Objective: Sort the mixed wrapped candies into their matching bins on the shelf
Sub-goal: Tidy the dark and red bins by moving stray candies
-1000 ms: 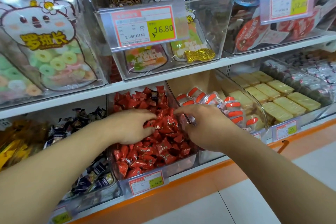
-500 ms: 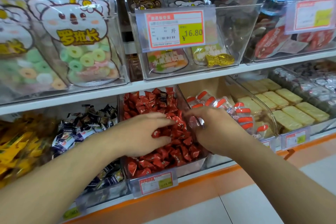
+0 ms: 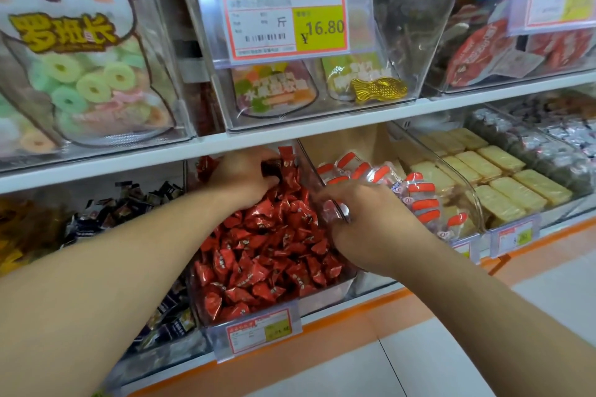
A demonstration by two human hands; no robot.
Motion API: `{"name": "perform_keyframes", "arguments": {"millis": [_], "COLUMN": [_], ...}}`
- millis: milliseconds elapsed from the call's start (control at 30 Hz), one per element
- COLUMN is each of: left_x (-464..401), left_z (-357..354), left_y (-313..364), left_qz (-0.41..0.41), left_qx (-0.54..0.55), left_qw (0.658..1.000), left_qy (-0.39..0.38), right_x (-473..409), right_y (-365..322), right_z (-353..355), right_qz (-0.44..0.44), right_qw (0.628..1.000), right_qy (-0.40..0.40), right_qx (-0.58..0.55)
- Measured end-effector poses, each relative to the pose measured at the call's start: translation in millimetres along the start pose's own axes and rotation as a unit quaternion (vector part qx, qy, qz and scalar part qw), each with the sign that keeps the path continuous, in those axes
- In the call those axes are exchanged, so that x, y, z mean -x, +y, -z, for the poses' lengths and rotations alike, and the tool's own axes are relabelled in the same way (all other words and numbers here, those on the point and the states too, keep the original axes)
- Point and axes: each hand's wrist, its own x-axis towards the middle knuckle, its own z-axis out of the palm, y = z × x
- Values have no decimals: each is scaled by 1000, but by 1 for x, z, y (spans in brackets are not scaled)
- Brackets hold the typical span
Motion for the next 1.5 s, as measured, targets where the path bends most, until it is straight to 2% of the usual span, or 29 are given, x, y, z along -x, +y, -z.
{"name": "perform_keyframes", "arguments": {"millis": [167,433,533,633,767,900,1033,1167,1367,1500], "left_x": [6,71,109,143,164,164,157,137,72,40], "left_z": [-1,46,68,85,105,105,100,94,57,29], "left_y": [6,20,11,-6,-35,-55,-52,-29,4,21], "left_qz": [-9,42,41,67,104,135,101,30,-31,-4], "left_qx": [23,84,143,189,180,90,51,44,14,-48], "left_qw": [1000,992,981,971,967,982,990,996,998,983], "left_qy": [8,82,127,130,150,101,89,76,-46,-176], "right_x": [0,3,6,10,13,12,9,6,1,-2], "right_y": [1,-4,-11,-20,-31,-36,-33,-29,-16,-8], "right_z": [-1,-2,-5,-9,-13,-12,-15,-16,-20,-22], "right_qz": [15,18,25,18,5,-4,-15,-2,10,22], "right_qw": [1000,1000,999,998,996,998,997,997,996,996], "right_qy": [10,11,28,37,40,52,58,64,77,86], "right_qx": [2,9,23,48,78,46,44,31,31,28]}}
